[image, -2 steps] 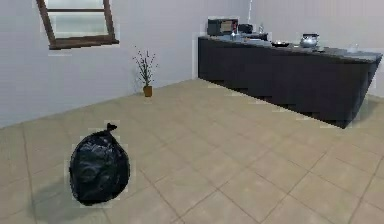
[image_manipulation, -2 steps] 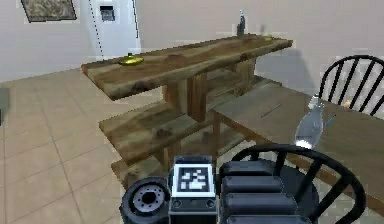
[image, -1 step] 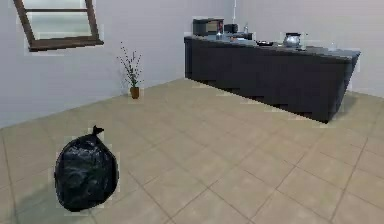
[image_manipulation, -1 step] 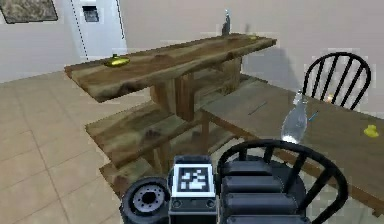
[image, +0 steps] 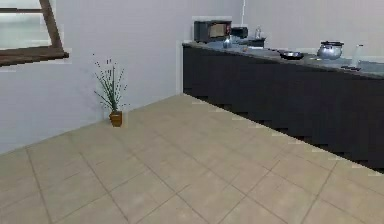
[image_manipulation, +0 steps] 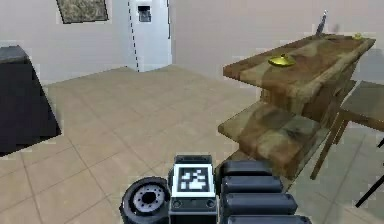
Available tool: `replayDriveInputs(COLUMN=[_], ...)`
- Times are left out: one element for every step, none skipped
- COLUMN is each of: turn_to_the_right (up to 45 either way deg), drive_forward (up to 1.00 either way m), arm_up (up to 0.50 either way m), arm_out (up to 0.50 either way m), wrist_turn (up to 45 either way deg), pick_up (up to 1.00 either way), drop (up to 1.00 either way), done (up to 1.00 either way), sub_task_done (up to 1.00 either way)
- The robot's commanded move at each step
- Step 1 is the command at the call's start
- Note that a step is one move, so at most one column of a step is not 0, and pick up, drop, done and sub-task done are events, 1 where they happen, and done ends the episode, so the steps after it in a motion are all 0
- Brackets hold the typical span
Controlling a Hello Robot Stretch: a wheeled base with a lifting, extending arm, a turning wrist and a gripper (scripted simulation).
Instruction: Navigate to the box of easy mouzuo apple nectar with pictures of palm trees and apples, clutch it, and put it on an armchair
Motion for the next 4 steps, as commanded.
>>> replayDriveInputs(turn_to_the_right=[0.0,-39.0,0.0,-39.0], drive_forward=[0.60,0.00,0.85,0.00], arm_up=[0.00,0.00,0.00,0.00], arm_out=[0.00,0.00,0.00,0.00], wrist_turn=[0.0,0.0,0.0,0.0], pick_up=[0.00,0.00,0.00,0.00], drop=[0.00,0.00,0.00,0.00], done=[0.00,0.00,0.00,0.00], sub_task_done=[0.00,0.00,0.00,0.00])
